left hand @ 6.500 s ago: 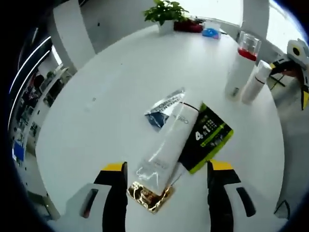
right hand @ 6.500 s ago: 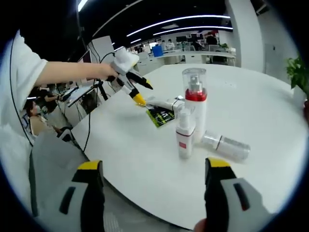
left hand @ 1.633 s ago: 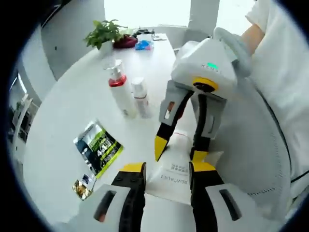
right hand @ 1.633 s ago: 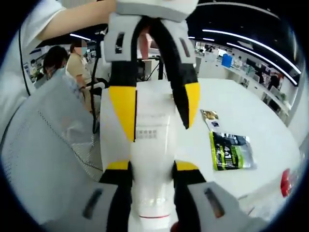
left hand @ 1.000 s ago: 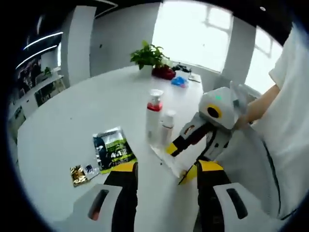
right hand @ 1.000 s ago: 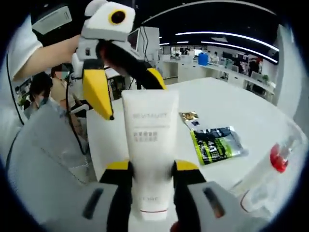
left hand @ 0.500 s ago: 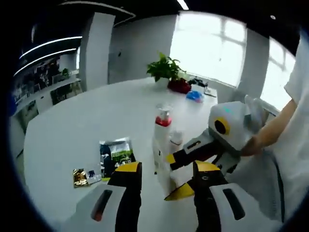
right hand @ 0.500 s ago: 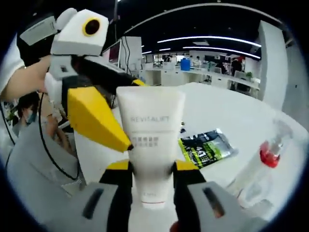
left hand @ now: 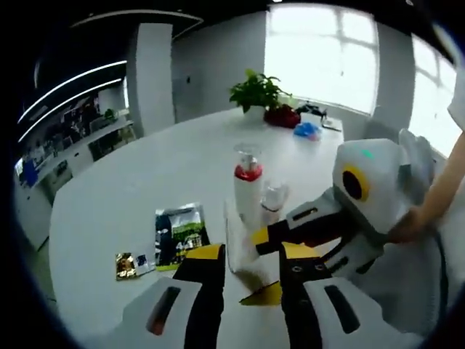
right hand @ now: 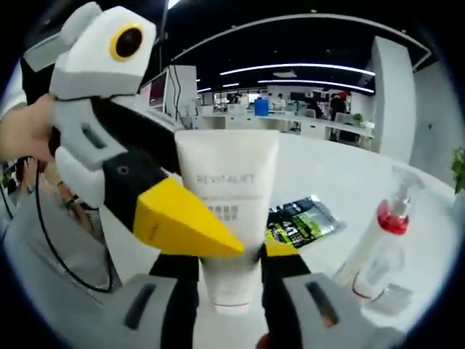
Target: Arrange the skincare products in the storage area until every visible bottle or jar stands upright without overlapping.
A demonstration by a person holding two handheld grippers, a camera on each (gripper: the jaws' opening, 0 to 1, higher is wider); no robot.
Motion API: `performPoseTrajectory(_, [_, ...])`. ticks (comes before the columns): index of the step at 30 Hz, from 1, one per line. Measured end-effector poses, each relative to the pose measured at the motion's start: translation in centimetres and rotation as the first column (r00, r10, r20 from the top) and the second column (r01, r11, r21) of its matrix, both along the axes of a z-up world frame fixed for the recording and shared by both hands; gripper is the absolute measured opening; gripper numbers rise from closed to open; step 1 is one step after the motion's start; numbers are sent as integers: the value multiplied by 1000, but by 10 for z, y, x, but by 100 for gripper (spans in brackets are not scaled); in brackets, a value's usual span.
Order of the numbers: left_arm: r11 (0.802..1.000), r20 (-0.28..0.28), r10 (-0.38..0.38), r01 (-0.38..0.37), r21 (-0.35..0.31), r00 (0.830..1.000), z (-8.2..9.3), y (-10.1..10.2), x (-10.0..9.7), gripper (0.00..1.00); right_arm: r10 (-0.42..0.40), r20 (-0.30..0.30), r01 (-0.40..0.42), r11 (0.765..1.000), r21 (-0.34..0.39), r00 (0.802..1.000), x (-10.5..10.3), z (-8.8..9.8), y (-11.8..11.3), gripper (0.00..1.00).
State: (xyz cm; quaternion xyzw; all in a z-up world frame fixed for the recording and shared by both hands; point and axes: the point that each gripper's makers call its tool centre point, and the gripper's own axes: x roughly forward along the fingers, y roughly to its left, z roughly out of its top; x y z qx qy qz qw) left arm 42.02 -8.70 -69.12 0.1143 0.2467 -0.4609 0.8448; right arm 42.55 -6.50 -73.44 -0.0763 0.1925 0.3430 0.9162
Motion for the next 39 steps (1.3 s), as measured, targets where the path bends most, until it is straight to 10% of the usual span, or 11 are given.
performPoseTrajectory(9, [999,17,50,-50,-16,999,-6,3,-1,17,-15,5,15,1000,-2,1000,-7,0,-4,33])
performPoseTrajectory(23, [992,76,-90,83,90,993,-17,-9,-16,14,-32,-19,32,999,-24,999,-17,-6,-11,33])
performPoseTrajectory(39, [970,38,-242,240,49,970,-16,-12,-19,12,64,-32,-66,995,-74,997,-34,-4,-24,34])
